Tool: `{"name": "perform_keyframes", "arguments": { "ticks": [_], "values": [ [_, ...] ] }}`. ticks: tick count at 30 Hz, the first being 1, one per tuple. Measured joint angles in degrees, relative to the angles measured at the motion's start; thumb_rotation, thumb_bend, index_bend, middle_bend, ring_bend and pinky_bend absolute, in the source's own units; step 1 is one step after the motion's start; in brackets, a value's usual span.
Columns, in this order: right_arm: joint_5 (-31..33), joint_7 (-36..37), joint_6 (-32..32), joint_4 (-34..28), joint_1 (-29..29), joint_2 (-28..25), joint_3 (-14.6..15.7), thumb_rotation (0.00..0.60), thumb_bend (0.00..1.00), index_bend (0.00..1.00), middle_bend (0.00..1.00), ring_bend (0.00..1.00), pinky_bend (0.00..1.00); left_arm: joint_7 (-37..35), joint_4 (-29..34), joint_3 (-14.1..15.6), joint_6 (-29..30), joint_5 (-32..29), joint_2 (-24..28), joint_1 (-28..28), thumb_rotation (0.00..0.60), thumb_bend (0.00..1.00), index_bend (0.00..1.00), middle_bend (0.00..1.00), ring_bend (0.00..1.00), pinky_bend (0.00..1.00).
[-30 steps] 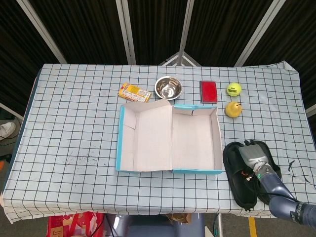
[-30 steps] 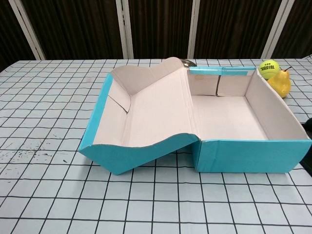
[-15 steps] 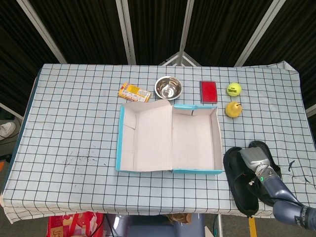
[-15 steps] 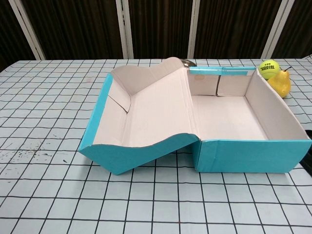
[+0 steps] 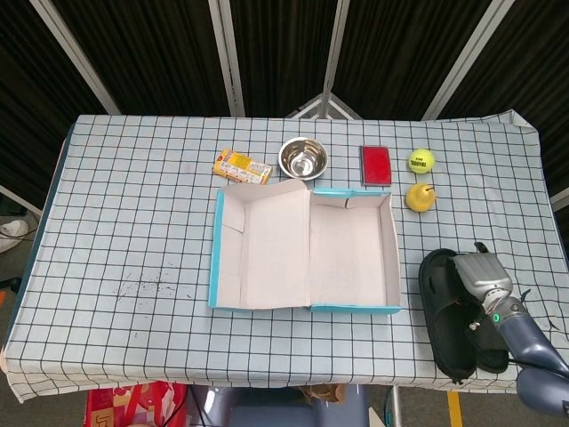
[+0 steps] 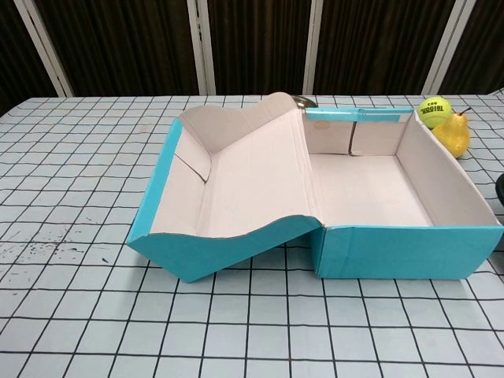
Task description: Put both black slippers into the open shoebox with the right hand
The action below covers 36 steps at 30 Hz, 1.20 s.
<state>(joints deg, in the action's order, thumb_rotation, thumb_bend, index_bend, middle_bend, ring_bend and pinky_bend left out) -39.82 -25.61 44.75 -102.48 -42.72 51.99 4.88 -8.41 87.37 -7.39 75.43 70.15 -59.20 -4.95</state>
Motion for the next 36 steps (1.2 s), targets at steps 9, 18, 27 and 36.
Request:
{"name": "perform_keyframes", "arguments": {
  "ticks": [9,18,27,36],
  "values": [
    [0.75,2.39,0.9,-4.11,-0.65,-9.93,-2.33,0.6,0.51,0.59,0.64,0.31,0.0,0.02,-0.01,0.04,-0.2,0.12,-0.09,-0.11,0.6,0.33,0.0,0.0,0.0,0.07],
    [-0.99,8.04,1.05,-9.89,-2.19,-16.04,-8.77,0.6,0.51,0.62,0.64,0.31,0.0,-0.82,-0.19,0.07,-0.57,0.35,-0.06,-0.21,0.6,0.33,0.0,0.0,0.0,0.07],
    [-9.1,24.42,9.58,-8.69,-0.54,-6.32,-17.38,0.6,0.51,0.64,0.64,0.31,0.0,-3.53,-0.74,0.19,0.01,1.88,0.25,0.06,0.6,0.33,0.0,0.0,0.0,0.07],
    [-15.38,34.06,12.6,2.63,-0.1,8.34,-21.27,0.6,0.53,0.64,0.64,0.31,0.0,-6.64,-1.82,-0.03,4.05,4.25,0.48,1.29,0.6,0.33,0.0,0.0,0.0,0.07]
  ]
}}
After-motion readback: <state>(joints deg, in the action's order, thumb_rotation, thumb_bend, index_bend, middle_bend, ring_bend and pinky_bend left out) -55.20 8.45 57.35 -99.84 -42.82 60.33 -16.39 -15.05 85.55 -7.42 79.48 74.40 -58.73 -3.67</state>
